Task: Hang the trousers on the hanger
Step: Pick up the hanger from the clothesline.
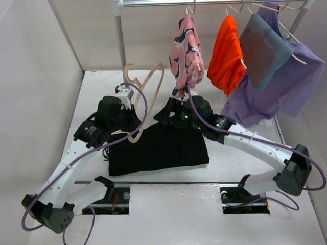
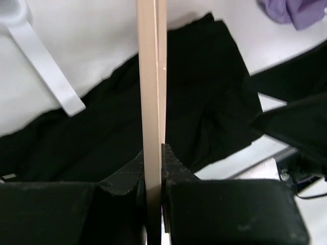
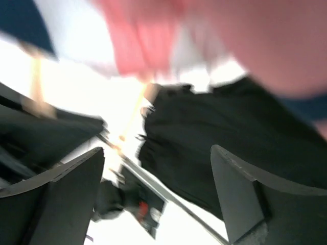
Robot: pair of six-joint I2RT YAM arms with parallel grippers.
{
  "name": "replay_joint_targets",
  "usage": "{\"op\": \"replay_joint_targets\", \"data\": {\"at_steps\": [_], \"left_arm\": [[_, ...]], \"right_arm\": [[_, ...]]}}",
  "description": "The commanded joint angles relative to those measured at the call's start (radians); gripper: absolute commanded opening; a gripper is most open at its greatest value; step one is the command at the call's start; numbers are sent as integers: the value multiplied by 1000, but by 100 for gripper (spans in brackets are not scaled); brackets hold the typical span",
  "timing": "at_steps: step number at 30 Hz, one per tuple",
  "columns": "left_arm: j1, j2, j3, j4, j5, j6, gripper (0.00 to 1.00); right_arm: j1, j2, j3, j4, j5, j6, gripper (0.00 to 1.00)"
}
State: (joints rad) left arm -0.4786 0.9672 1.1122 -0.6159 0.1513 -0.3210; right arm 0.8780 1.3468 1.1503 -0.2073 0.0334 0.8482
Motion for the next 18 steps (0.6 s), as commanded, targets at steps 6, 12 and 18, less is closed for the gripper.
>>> {"op": "replay_joint_targets", "data": {"at_steps": [6,12,18], "left_arm": [[18,-57,-49,35,134,-82,0],[18,-111,-95,44,145,-82,0],[18,-137,-169,62,235,-73,0]], "right_arm": [[-1,213,141,197,-12,211,91],[-1,380,193,187,-70,330,91],[-1,431,253,187,-90,264,7]]}}
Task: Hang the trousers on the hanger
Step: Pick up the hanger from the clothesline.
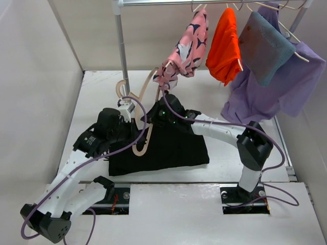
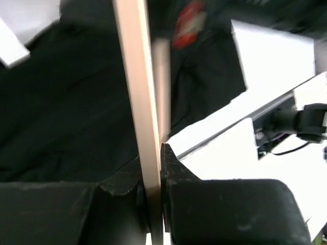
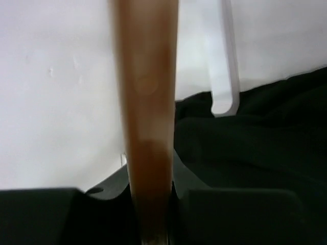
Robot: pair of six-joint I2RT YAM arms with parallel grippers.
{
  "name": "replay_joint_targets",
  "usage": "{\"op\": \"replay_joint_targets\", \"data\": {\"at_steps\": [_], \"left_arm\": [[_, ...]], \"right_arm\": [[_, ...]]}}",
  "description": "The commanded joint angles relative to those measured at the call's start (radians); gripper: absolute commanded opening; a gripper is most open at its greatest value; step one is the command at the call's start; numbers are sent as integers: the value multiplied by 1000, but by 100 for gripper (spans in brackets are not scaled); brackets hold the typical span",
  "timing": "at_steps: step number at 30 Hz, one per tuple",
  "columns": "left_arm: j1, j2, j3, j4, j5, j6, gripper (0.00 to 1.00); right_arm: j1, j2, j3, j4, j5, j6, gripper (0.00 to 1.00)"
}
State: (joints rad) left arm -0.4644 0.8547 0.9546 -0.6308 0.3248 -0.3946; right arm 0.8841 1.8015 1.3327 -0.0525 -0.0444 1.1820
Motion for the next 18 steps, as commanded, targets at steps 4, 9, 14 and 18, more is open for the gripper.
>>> {"op": "replay_joint_targets", "data": {"at_steps": [4,9,14,18], "left_arm": [[4,-43,-8,102,71,57,51],[4,-43,70,28,80,169,100],[41,-52,92,-79,27,181,100],[145,23,81,-119,-9,194,100]], "right_arm": [[-7,-50,10,33,-25,-113,0],[-7,-76,-104,23,-113,-212,0],[-34,-96,-168,23,-250,-343,0],[-45,-134,-205,23,-285,-409,0]]}}
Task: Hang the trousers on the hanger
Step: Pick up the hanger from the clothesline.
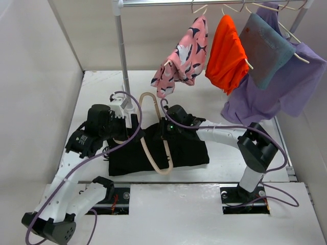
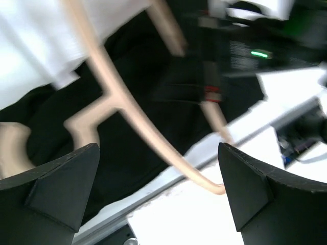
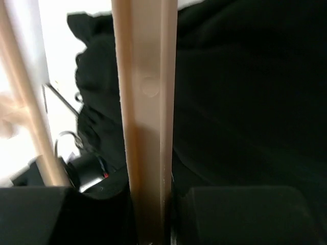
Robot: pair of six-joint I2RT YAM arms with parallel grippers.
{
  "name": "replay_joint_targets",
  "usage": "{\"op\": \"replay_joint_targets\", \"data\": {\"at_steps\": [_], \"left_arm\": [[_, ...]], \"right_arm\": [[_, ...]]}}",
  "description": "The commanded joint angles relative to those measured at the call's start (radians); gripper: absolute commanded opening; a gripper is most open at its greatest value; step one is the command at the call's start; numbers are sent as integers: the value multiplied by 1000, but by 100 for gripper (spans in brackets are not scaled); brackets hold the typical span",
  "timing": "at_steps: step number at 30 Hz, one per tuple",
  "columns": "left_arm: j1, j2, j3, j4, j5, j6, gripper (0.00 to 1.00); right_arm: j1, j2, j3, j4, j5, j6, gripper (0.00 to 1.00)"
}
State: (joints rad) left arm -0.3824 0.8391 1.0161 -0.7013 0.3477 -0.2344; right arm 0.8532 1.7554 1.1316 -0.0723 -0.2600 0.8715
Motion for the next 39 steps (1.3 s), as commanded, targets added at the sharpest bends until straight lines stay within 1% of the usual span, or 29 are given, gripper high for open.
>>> {"op": "replay_joint_targets", "data": {"at_steps": [1,2,3,5,6,8,10,11,12,13,17,20,22,25,27,28,31,34,38,39], "left_arm": [[82,58,19,-49,-32,33,100],[102,80,39,-58,-20,33,100],[132,125,64,-58,8,76,100],[143,170,120,-82,51,107,100],[160,210,175,-107,65,131,100],[174,248,213,-136,88,194,100],[194,302,213,-165,132,213,100],[194,323,213,-174,217,237,100],[194,343,213,-175,247,265,100],[203,379,213,-184,263,265,100],[203,411,223,-184,316,297,100],[165,437,223,-184,303,296,100],[165,452,223,-184,283,296,100],[217,478,258,-173,257,282,100],[217,489,349,-173,220,326,100],[217,489,367,-173,179,360,100],[208,480,378,-173,178,405,100],[194,494,342,-182,253,435,100],[181,509,329,-202,388,481,100],[168,509,316,-202,376,481,100]], "right_arm": [[-28,-88,-4,43,-80,-98,0],[-45,-105,-27,43,-81,-98,0],[-55,-126,-36,43,-81,-98,0],[-84,-149,-52,43,-91,-98,0],[-94,-171,-67,43,-91,-98,0],[-109,-180,-82,43,-102,-109,0],[-123,-204,-96,43,-114,-109,0],[-134,-205,-111,43,-114,-118,0],[-134,-215,-121,52,-123,-118,0],[-134,-215,-121,52,-124,-118,0],[-143,-234,-130,52,-124,-118,0],[-143,-234,-130,52,-134,-129,0],[-154,-246,-130,52,-134,-129,0],[-180,-293,-165,52,-145,-129,0],[-207,-315,-202,52,-159,-138,0],[-207,-327,-213,52,-159,-138,0],[-218,-327,-231,52,-168,-138,0],[-209,-327,-208,52,-168,-138,0],[-198,-316,-171,52,-168,-138,0],[-198,-316,-171,52,-168,-138,0]]}}
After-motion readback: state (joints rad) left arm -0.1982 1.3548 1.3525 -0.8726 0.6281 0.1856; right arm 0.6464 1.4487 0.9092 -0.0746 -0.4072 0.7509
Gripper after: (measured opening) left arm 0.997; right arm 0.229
